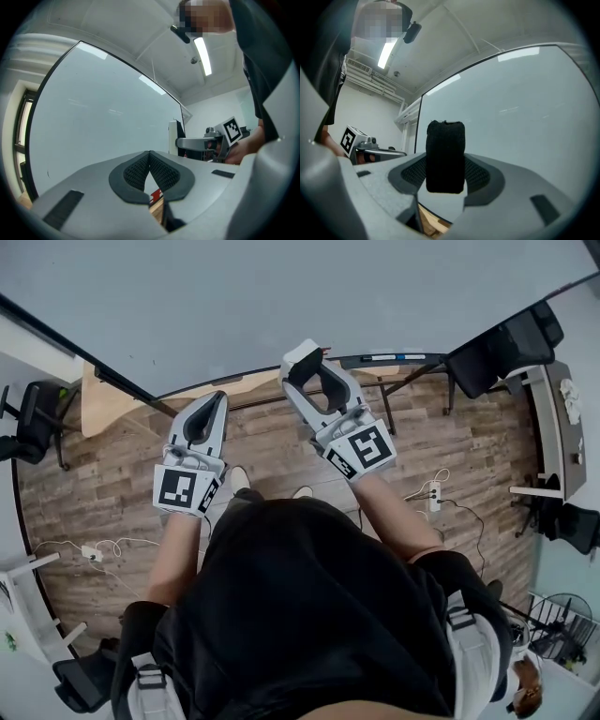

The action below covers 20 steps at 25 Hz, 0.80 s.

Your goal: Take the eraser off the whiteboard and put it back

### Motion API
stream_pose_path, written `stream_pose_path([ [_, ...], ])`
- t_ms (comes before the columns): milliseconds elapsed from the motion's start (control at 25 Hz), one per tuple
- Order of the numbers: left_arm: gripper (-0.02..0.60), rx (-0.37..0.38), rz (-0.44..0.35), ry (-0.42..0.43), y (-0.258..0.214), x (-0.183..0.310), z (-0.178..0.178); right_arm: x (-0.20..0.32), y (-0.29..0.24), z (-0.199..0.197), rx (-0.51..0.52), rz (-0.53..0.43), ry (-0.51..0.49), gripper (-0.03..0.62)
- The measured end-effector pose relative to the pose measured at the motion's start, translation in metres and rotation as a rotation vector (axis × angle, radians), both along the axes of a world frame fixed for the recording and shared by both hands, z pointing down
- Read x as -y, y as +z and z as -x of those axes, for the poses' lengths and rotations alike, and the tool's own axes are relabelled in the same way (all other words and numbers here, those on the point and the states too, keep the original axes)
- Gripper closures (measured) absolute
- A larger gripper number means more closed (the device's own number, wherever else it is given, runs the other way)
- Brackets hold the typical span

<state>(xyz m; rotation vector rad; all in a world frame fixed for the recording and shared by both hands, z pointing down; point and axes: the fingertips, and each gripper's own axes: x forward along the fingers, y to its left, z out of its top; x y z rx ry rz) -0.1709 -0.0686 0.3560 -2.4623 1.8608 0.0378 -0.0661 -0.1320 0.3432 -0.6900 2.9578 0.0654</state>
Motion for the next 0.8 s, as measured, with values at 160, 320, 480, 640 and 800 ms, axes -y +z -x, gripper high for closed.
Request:
stream_pose_path([
  [160,0.586,0.003,-0.013,0.031,-0.005,0.008,-0.022,0.006,0.0,-0.022,-0.008,-0.02,0.044,0.368],
  [320,0.586,0.002,-0.02,0.059,-0.007,0.017,-0.049,0.016,0.005,-0.053,-0.015,-0.013,0.095,0.368],
  [480,0.586,0.009,-0.018,0.084,-0.004,0.021,-0.078,0.021,0.01,-0.086,-0.004,-0.003,0.141,0.368],
  [640,0.586,0.015,-0.001,0.098,0.01,0.029,-0.106,0.029,0.015,-0.116,0.002,-0.002,0.179,0.368],
  [800,0.586,0.005,0.001,0.113,0.019,0.041,-0.132,0.04,0.021,-0.142,0.014,0.001,0.22,0.368],
])
